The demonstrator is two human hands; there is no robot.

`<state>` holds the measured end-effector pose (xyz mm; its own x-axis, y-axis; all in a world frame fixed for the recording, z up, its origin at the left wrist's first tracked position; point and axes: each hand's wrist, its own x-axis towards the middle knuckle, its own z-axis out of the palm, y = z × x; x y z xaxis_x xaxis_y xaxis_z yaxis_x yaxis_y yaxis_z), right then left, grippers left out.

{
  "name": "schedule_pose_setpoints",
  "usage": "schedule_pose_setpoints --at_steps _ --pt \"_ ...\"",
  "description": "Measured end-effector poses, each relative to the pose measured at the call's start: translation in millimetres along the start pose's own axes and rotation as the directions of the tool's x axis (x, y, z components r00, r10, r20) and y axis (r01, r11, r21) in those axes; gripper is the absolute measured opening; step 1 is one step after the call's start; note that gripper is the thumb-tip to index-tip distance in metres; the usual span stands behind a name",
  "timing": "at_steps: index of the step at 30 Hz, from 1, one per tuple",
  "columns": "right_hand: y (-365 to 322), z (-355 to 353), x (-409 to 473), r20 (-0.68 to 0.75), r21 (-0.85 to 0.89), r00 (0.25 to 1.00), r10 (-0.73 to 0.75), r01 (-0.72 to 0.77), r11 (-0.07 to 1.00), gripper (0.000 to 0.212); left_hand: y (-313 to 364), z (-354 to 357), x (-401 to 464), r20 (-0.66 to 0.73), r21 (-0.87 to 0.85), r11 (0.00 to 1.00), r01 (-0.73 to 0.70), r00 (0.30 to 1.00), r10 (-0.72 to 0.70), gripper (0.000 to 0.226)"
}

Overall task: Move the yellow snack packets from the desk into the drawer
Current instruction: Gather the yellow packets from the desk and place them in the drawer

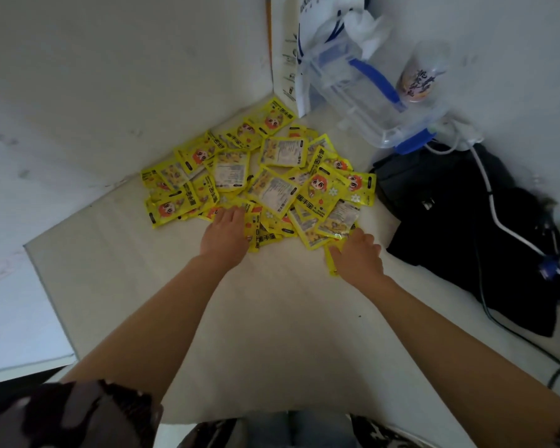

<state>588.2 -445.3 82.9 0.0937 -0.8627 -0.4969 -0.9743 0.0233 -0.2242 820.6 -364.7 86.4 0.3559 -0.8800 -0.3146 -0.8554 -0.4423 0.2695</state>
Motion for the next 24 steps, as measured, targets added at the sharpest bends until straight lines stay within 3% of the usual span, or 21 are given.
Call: schedule_pose_setpoints --at_steps 5,13,18,24 --pt "-6.5 3.7 5.4 -0.038 -0.015 0.997 0.069 -0.069 0.997 0.069 -9.8 13.2 7.4 0.087 0.039 0.999 -0.005 0.996 0.002 0.072" --pt "-12.9 7.5 7.4 0.001 0.099 0.976 0.218 -0.217 0.971 0.074 -11.3 21.6 -3.1 -0.055 0.122 0.992 -0.011 0.998 0.017 0.062" --pt "-6.6 7.7 6.0 0.101 0.172 0.955 0.278 -0.292 0.941 0.087 -11.2 22.9 -14.3 0.006 0.055 0.998 0.034 0.999 -0.035 0.059" --pt "7.7 8.1 -6.9 0.124 0.115 0.953 0.277 -0.291 0.950 0.075 -9.4 23.0 -24.0 0.079 -0.051 0.993 0.102 0.992 -0.098 0.056"
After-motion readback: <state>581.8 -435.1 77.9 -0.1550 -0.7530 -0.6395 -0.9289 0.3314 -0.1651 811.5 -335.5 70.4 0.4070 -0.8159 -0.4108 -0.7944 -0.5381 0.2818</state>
